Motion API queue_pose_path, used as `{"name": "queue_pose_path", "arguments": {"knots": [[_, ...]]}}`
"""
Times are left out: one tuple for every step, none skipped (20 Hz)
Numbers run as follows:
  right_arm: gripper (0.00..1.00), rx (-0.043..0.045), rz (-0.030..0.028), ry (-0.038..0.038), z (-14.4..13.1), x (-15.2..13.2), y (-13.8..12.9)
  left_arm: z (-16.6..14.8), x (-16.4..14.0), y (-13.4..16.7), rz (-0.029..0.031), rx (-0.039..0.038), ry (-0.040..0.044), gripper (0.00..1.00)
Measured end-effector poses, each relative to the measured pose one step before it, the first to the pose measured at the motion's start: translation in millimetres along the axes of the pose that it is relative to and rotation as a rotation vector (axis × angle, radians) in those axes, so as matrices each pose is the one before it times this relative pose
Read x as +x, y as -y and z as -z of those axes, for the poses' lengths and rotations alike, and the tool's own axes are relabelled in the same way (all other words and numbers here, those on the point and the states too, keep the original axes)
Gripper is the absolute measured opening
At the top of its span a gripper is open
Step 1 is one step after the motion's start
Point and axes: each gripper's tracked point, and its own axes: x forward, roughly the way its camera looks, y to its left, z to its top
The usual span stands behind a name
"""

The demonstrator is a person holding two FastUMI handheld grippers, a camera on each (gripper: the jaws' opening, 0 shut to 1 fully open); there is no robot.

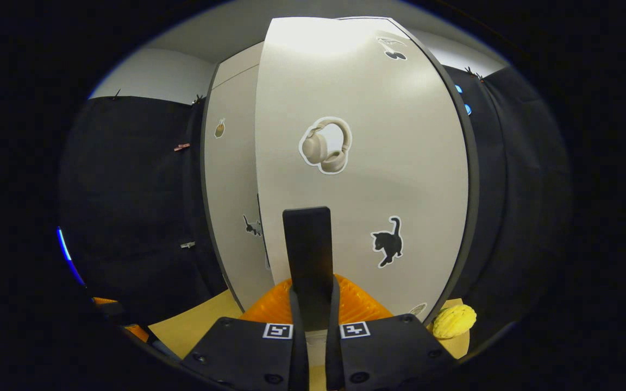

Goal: Open the right door of the double-door shoe cabinet with the right hand, and open the left door with the left hand.

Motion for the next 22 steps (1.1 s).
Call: {"name": "queue_pose_path", "arguments": {"knots": [[0.16,0.00060,-0.01478,0.00178,-0.54,-3.63,0.89,-1.79,0.40,5.49,-0.00824,-0.00805,0.00288,0.95],[0.17,0.00050,-0.01331,-0.00011,-0.39,-3.64,1.46,-1.11,1.06,5.48,-0.00593,-0.01046,0.00318,0.95],[0.17,-0.00253,-0.01228,-0.00046,-0.44,-4.72,1.79,-0.90,0.85,4.69,-0.00478,-0.00862,0.00242,0.95],[0.17,-0.00242,-0.00890,0.00033,0.40,-4.11,1.97,-0.54,0.74,4.49,-0.00445,-0.00554,0.00093,0.95],[0.17,-0.00371,-0.00224,0.00116,-0.86,-5.80,2.34,1.07,-0.28,3.91,-0.00447,-0.00093,0.00104,0.95],[0.17,-0.01438,-0.00501,0.00258,-0.62,-3.54,2.65,1.25,0.13,3.53,-0.00632,0.00516,-0.00010,0.95],[0.16,-0.00182,-0.00259,-0.00179,-0.49,-3.90,2.45,2.15,0.42,3.40,-0.00595,0.01145,-0.00106,0.95],[0.16,0.00549,-0.00243,-0.00334,0.60,-1.33,1.56,1.16,1.54,4.48,-0.00531,0.01255,-0.00057,0.95],[0.16,0.00344,-0.00304,-0.00324,-0.18,-3.06,1.99,3.26,0.51,4.35,-0.00215,0.00886,-0.00201,0.95],[0.16,0.00080,0.00047,-0.00216,-0.09,-2.78,2.19,1.93,1.84,5.62,0.00070,0.00284,-0.00604,0.95],[0.16,-0.00412,0.00625,-0.00468,0.29,-2.81,2.98,2.63,0.18,5.77,0.00315,-0.00186,-0.00537,0.95],[0.16,-0.00901,0.01015,-0.00503,0.57,-2.42,4.00,0.21,0.88,5.81,0.00490,-0.00395,-0.00213,0.95],[0.16,-0.01155,0.00719,-0.00459,0.52,-3.11,3.55,1.18,-0.33,4.49,0.00400,-0.00096,-0.00214,0.95],[0.16,-0.00126,0.00516,-0.00240,-0.26,-2.22,3.80,0.90,1.40,2.50,0.00178,0.00234,-0.00330,0.95],[0.16,0.00628,0.00461,-0.00078,0.31,-3.45,2.67,0.71,1.13,2.92,0.00103,0.00552,-0.00219,0.95],[0.16,0.00730,0.00621,0.00185,-0.18,-1.72,1.94,0.48,0.56,2.10,0.00157,0.00570,-0.00101,0.95],[0.16,0.00267,0.00963,0.00216,0.32,-1.15,2.82,0.33,1.27,2.15,0.00230,0.00523,-0.00086,0.95],[0.16,-0.00115,0.01371,0.00274,-0.63,-1.14,4.17,1.99,0.66,1.90,0.00152,0.00551,-0.00324,0.95],[0.16,-0.00087,0.01911,0.00464,-0.37,-0.88,5.06,1.21,1.33,1.49,0.00097,0.00434,-0.00353,0.95],[0.16,0.00471,0.02428,0.00274,-0.59,-0.12,4.97,0.95,1.46,1.44,0.00171,0.00275,-0.00366,0.95],[0.15,0.00144,0.02458,0.00168,0.01,-1.14,4.48,0.72,0.34,2.36,0.00172,0.00100,-0.00178,0.95],[0.15,-0.00578,0.02308,0.00209,-0.99,-0.44,5.70,0.16,0.93,2.37,0.00306,-0.00004,-0.00032,0.95]]}}
